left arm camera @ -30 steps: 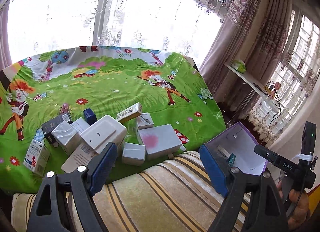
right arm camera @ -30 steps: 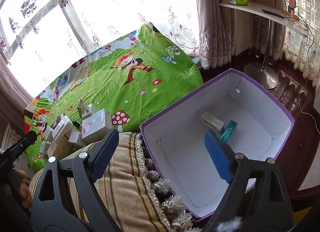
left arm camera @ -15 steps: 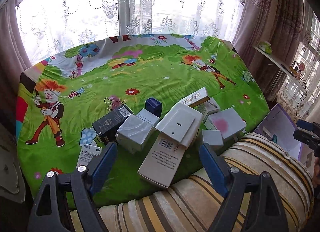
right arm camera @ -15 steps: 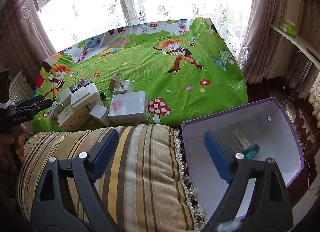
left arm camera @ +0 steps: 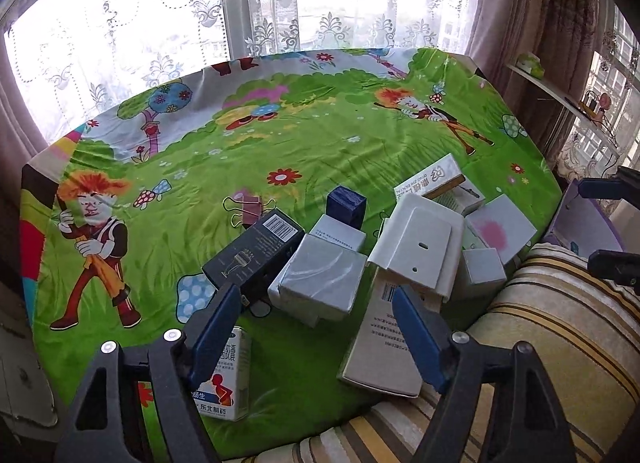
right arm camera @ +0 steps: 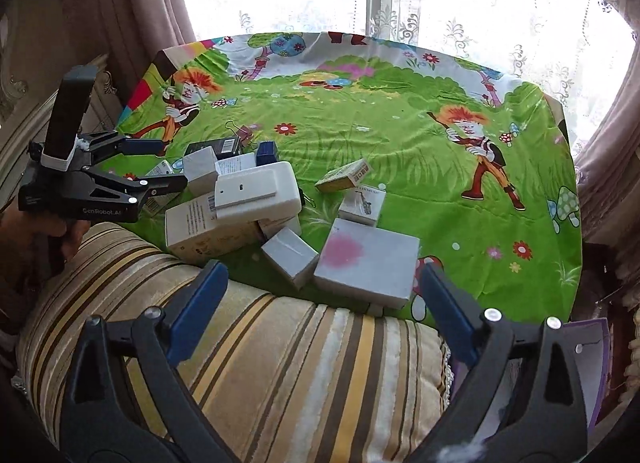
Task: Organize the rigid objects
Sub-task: 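Grasp the grey box with the left tool while the right tool grasps the white plastic case, then carry both items into the purple storage box and open both tools, then grasp the white red-figure medicine box with the left tool while the right tool grasps the pink-splash box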
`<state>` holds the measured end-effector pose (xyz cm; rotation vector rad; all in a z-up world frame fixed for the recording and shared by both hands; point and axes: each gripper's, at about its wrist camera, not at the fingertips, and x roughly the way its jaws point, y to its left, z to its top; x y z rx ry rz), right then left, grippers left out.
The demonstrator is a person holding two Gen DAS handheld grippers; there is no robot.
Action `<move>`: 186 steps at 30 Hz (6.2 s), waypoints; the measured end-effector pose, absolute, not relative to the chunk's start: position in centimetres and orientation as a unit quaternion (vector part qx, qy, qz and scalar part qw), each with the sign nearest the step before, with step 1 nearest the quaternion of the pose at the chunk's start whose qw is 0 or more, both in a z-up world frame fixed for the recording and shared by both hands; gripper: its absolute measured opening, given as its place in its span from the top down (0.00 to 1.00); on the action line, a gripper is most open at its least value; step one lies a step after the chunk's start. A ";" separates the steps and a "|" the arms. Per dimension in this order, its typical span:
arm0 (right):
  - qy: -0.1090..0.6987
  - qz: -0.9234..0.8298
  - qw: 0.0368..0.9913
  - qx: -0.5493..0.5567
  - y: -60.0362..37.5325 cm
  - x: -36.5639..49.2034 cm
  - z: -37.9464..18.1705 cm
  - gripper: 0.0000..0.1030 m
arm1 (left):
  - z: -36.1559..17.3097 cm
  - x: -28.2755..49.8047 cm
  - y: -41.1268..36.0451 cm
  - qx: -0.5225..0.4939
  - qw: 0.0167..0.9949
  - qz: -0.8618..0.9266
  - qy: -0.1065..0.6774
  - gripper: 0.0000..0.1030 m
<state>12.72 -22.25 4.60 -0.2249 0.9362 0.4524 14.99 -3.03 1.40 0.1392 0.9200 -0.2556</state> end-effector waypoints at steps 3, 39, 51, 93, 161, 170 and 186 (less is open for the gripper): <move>0.455 0.241 0.848 -0.127 -20.1 13.7 3.7 0.05 | 0.8 15.4 -3.0 0.074 0.883 -0.124 0.447 0.24; 0.511 0.307 0.797 -0.101 -14.5 21.0 -2.6 0.14 | 3.3 13.3 -2.0 0.003 0.916 -0.068 0.396 0.52; 0.444 0.298 0.843 -0.063 -16.9 19.1 -0.1 0.14 | 5.1 10.8 -2.5 -0.091 0.924 -0.054 0.367 0.52; 0.416 0.002 0.909 0.017 -40.5 4.5 4.8 0.14 | 4.3 6.0 -22.2 -0.130 0.837 -0.290 0.446 0.52; 0.456 0.052 0.884 -0.091 -25.7 6.0 1.7 0.11 | -0.2 2.2 5.1 -0.365 0.853 -0.043 0.371 0.30; 0.476 0.074 0.873 -0.074 -24.7 9.6 1.4 0.11 | -0.3 2.3 5.3 -0.367 0.850 -0.039 0.376 0.30; 0.513 0.057 0.856 -0.018 -25.3 17.3 -0.2 0.11 | 2.0 6.1 4.5 -0.188 0.870 0.002 0.455 0.30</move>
